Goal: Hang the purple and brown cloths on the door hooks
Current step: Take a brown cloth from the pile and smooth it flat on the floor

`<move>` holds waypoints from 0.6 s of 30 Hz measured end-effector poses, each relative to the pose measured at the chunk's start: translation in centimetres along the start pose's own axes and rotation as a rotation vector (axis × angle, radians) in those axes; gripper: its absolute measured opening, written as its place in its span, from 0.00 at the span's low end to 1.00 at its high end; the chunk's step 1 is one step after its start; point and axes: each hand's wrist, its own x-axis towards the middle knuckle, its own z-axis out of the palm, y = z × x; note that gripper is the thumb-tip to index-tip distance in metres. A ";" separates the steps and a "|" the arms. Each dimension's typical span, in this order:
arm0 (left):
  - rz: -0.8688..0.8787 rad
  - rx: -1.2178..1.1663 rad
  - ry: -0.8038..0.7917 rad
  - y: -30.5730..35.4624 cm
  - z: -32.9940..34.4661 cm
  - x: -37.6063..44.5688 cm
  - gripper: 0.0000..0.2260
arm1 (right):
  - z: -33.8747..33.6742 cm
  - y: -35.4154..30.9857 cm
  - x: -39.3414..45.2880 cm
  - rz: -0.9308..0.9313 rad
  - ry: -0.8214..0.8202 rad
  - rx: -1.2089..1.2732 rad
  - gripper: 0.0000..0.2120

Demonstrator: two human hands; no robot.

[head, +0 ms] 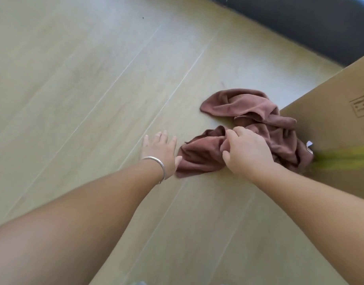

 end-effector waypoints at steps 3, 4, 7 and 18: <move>0.035 -0.077 0.056 0.6 2.0 4.9 0.30 | 2.3 0.7 4.5 0.011 0.124 -0.045 0.15; 0.061 -0.091 0.088 0.8 2.5 6.2 0.29 | 3.0 0.8 5.6 0.012 0.143 -0.069 0.15; 0.177 -0.126 0.176 1.4 3.6 9.1 0.25 | 4.6 1.0 7.8 0.028 0.113 -0.164 0.15; 0.180 -0.043 0.023 0.1 -5.8 1.5 0.13 | -5.1 2.2 1.6 0.005 0.036 -0.173 0.08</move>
